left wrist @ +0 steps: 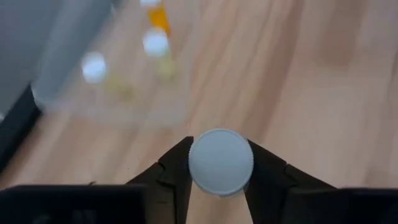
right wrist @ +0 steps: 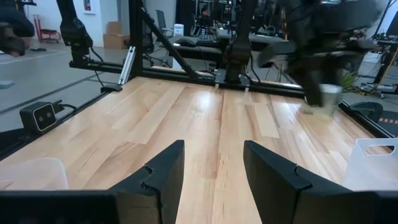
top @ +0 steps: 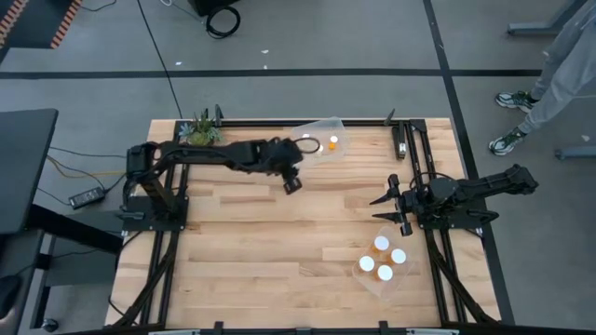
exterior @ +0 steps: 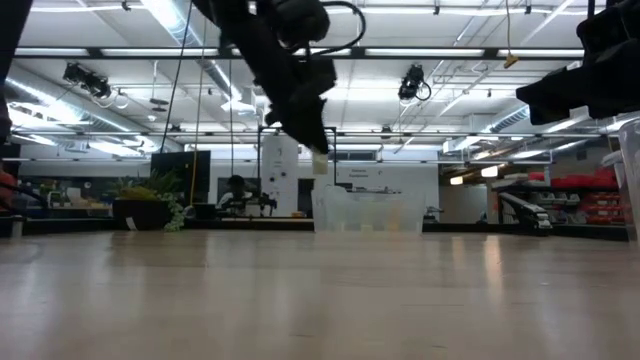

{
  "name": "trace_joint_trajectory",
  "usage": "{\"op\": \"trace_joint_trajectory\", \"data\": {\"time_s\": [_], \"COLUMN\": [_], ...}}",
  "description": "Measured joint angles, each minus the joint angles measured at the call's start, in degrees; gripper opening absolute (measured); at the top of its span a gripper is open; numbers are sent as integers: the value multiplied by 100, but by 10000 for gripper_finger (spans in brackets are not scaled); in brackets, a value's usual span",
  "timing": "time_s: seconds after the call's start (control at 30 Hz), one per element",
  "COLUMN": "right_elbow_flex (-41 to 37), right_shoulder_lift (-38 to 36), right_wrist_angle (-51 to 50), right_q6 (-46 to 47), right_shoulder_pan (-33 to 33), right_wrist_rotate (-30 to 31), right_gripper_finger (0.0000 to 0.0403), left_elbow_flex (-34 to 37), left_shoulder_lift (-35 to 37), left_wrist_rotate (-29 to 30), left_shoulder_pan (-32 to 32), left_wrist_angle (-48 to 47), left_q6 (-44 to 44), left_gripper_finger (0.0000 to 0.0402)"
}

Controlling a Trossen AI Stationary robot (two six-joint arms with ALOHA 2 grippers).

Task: Pick and place medicine bottles into bin by pill shape (circle, oval)
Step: Put the yellow pill bottle into the top transparent bin

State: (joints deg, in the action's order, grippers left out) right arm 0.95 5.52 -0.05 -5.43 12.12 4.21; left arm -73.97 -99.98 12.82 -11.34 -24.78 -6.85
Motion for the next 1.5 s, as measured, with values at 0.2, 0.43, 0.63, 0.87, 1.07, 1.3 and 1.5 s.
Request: {"op": "trace_joint_trajectory", "data": {"time_s": [0.2,0.43,0.63,0.87,1.07,1.3,1.5], "right_elbow_flex": [0,0,0,0,0,-2,-2], "right_shoulder_lift": [23,84,83,83,83,128,166], "right_wrist_angle": [4,0,0,0,0,3,2], "right_q6": [0,0,0,0,0,0,0], "right_shoulder_pan": [0,0,-1,0,-2,-1,-2], "right_wrist_rotate": [0,0,0,0,0,1,0], "right_gripper_finger": [172,172,172,172,172,172,172], "left_elbow_flex": [-1187,-2534,-2685,-2401,-2363,-2363,-2370], "left_shoulder_lift": [-826,-1723,-2024,-2022,-2198,-2444,-2683], "left_wrist_rotate": [-8,5,-15,-65,-115,-113,-109], "left_shoulder_pan": [-226,-565,-796,-946,-928,-933,-946], "left_wrist_angle": [-113,-770,-879,-825,-612,-516,-388], "left_q6": [430,793,771,664,608,564,553], "left_gripper_finger": [121,135,119,136,121,133,127]}}
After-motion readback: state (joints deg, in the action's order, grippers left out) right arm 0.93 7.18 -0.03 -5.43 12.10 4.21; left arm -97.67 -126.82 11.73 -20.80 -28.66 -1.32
